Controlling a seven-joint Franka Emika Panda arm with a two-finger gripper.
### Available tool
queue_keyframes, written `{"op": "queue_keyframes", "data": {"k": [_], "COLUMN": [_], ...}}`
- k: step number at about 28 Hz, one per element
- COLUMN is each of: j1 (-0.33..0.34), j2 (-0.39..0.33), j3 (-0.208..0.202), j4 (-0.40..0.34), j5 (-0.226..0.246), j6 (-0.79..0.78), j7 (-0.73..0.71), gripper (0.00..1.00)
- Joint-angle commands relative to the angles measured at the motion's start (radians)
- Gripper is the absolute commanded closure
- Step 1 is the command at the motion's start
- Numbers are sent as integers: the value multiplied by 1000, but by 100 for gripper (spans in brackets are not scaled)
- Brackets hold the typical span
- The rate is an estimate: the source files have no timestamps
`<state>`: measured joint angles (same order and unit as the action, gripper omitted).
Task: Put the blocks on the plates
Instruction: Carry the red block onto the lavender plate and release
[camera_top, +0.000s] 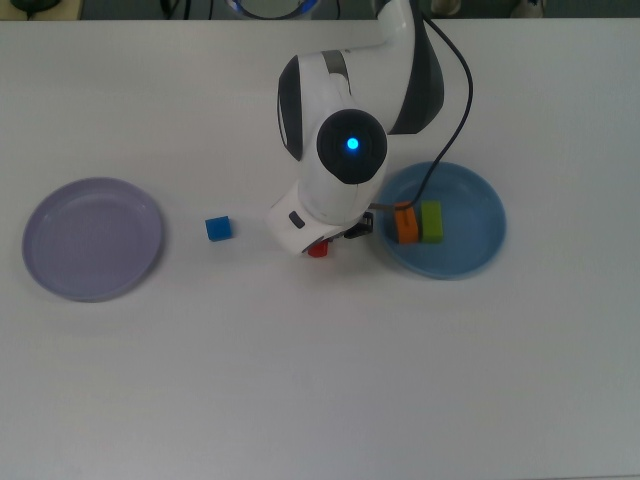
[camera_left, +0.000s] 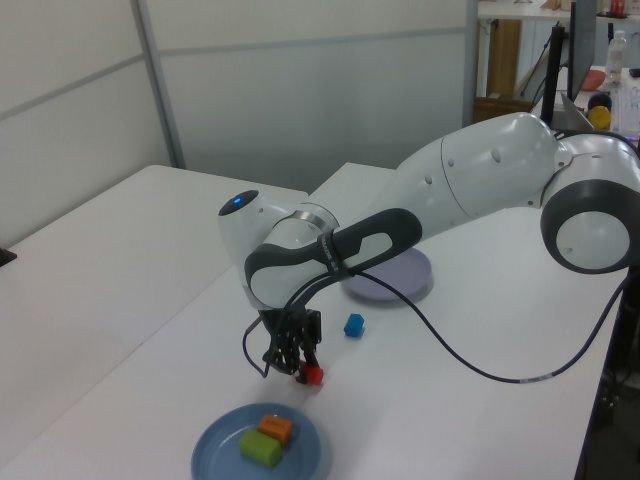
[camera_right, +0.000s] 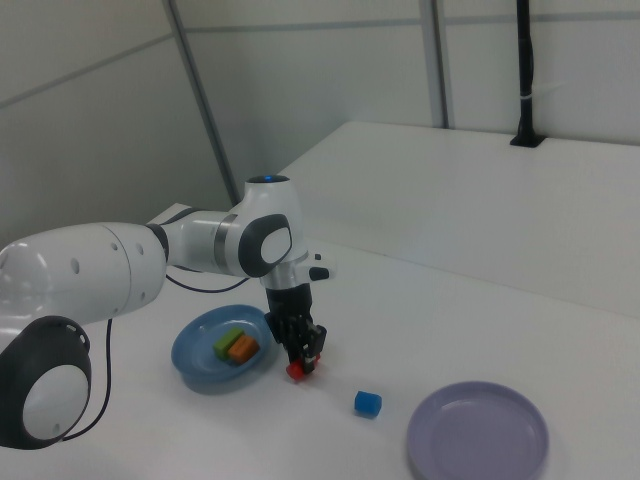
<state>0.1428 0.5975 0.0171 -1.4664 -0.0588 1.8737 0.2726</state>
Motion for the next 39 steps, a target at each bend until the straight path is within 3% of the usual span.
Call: {"op": "queue_keyframes", "data": {"k": [1,8,18,25,27,28,30,32,36,39], "j1": [-40,-178,-356,-388,-394,-405,-414,-416,-417,-417], "j2": [-60,-122,-74,-42,-41,-41,-39,-38,-39,-42], "j3": [-2,-5,-34,-34,-34,-34,-34,-34,-34,-34], "j4": [1,3,3,-3,-3,-3,-3,-3,1,3], "j5": [5,36,17,17,17,17,17,19,20,20], "j6": [5,-19,-5,-1,5,10,10,10,10,8], "j7": [0,8,-42,-87,-87,-90,-99,-110,-111,-110], "gripper": [100,100,100,100,90,72,55,26,16,3]}}
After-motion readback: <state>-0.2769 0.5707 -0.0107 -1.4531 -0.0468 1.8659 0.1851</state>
